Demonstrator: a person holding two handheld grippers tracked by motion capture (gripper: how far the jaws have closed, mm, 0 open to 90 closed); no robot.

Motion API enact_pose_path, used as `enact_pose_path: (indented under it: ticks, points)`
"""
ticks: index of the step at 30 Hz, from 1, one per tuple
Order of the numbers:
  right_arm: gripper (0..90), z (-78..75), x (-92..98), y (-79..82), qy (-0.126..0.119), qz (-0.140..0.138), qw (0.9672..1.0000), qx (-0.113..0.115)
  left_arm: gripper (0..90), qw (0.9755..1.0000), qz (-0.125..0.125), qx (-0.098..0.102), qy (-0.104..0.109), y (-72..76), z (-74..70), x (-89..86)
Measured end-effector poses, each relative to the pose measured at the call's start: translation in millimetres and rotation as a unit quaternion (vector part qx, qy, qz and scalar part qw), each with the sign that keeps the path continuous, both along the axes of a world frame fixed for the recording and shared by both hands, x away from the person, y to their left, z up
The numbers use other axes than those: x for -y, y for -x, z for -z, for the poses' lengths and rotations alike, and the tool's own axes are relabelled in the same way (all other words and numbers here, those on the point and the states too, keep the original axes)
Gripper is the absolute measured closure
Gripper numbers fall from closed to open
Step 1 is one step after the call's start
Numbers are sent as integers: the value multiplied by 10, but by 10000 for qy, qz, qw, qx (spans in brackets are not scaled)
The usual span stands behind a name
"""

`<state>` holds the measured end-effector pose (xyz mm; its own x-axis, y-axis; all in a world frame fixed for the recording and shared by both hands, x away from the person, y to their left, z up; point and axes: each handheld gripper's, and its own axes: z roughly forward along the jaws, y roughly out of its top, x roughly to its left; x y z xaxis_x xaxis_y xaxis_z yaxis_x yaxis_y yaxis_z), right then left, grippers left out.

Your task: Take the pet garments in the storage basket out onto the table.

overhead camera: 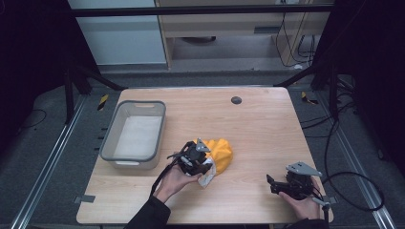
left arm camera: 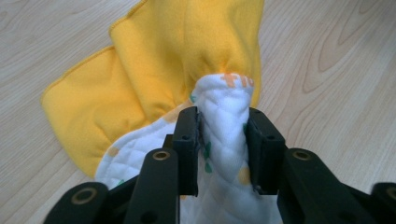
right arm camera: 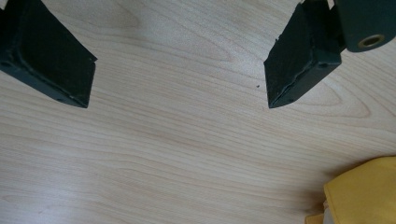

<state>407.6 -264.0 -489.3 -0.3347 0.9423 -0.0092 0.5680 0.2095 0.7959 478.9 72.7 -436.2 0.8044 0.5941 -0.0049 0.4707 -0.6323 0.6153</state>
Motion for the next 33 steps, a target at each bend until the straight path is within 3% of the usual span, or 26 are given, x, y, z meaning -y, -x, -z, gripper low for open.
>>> enact_pose_path:
  ticks: [15,22,33]
  points:
    - [80,1,1,0,0,11,10000,-6,302,9989,-60,192,424,80,-159,-139]
    - [75,-3,3,9,-50,31,10000,-24,257,9978,-175,312,557,104,-244,-247]
    - [68,0,10,9,-38,49,10000,-9,237,9934,-546,667,752,258,-302,-628]
